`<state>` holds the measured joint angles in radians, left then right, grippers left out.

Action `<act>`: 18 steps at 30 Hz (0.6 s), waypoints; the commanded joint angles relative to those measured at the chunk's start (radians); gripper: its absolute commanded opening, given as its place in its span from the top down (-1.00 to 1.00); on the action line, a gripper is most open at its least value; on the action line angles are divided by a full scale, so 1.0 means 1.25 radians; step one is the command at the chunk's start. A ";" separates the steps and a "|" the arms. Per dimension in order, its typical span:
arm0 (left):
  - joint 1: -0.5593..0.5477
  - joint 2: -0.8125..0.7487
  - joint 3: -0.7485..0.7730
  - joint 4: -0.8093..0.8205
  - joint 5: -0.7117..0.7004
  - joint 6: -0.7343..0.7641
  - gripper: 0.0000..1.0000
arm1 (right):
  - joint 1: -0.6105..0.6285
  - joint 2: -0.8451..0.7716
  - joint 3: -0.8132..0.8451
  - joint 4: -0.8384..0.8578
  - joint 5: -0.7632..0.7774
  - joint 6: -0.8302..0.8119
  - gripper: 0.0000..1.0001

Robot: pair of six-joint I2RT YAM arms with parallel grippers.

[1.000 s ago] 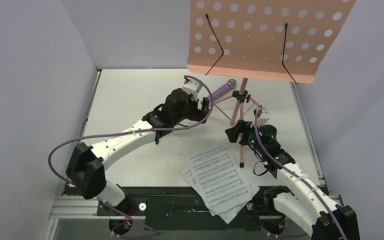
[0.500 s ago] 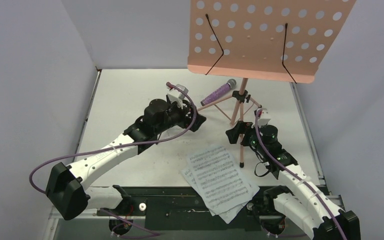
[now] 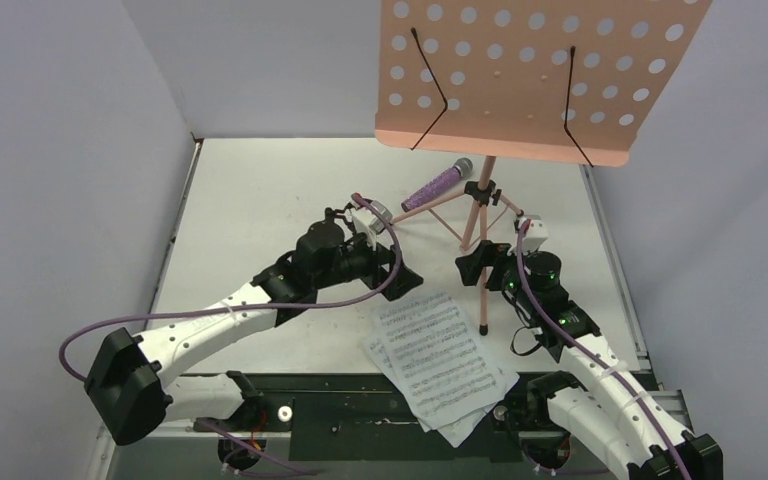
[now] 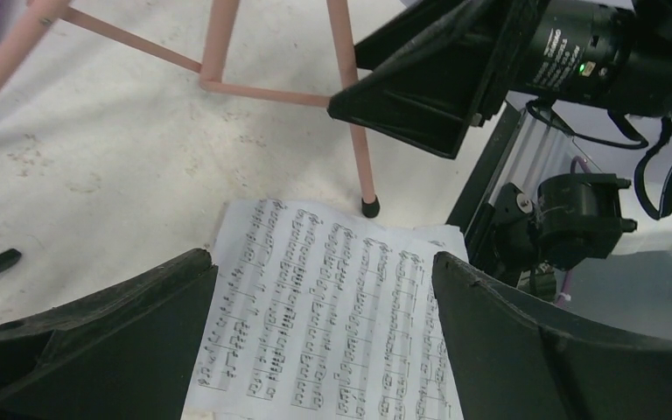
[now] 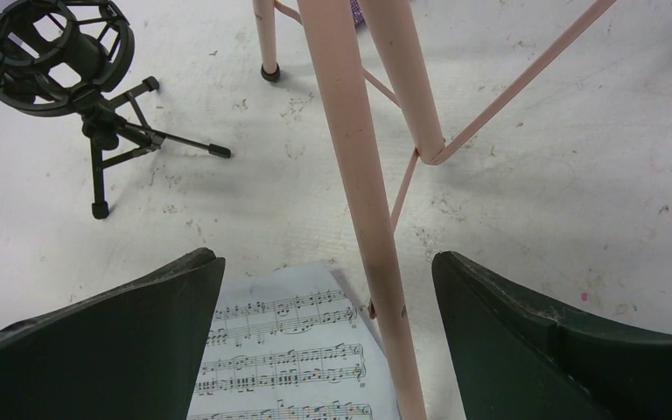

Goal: Set up the instrument practice props

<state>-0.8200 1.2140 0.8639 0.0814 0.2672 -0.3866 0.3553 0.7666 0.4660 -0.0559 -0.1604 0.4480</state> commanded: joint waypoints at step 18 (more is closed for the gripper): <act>-0.036 0.080 -0.193 -0.087 -0.122 -0.218 -0.82 | 0.006 0.023 0.031 0.063 0.009 -0.005 -0.85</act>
<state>-0.8814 1.3170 0.6514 -0.0570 0.1356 -0.5911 0.3553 0.8013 0.4660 -0.0250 -0.1642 0.4545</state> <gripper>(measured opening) 0.912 0.927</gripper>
